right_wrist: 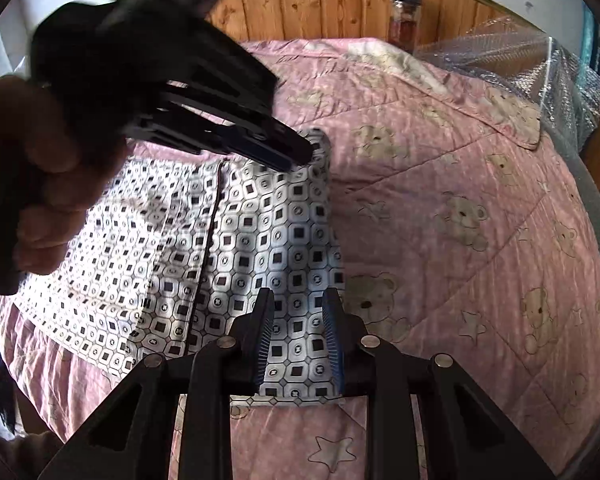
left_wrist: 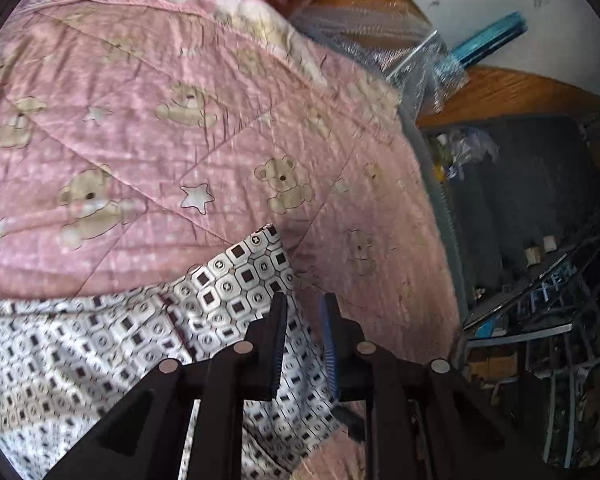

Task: Fold clothes
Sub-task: 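Lay the folded leg flat with the left gripper and open it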

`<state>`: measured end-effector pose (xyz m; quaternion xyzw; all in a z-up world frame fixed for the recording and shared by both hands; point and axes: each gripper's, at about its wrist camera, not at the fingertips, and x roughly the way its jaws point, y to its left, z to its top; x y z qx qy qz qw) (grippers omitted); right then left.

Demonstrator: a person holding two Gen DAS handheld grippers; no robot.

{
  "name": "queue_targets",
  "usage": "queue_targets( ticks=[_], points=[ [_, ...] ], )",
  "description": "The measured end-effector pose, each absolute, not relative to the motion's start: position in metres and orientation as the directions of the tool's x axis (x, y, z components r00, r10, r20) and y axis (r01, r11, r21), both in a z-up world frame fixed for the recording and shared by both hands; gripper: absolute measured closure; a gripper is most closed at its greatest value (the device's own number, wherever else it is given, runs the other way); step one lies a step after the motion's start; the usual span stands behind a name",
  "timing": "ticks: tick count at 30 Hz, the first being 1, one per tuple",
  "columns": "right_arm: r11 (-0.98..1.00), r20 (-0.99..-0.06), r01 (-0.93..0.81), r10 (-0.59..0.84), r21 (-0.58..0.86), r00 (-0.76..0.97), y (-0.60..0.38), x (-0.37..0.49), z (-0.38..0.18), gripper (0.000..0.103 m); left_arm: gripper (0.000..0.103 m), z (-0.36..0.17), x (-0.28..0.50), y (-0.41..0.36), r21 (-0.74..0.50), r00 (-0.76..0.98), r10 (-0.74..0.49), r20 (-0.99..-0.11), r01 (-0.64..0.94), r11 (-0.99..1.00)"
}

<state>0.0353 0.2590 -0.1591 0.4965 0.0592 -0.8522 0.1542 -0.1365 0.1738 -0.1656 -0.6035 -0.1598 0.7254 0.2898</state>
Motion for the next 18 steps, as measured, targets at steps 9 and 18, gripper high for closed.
queue_targets(
  ticks=[9,18],
  points=[
    [-0.979,-0.871,0.166,-0.181,0.116,-0.458,0.293,0.037,-0.191,0.038,0.079,-0.195,-0.138,0.161,-0.594,-0.087,0.604,-0.793,-0.116,-0.796],
    [-0.918,-0.790,0.330,-0.032,-0.219,-0.613,0.230,0.053,-0.174,0.097,0.047,-0.167,-0.121,0.181,-0.612,0.060,0.612,-0.789,-0.181,-0.770]
  ],
)
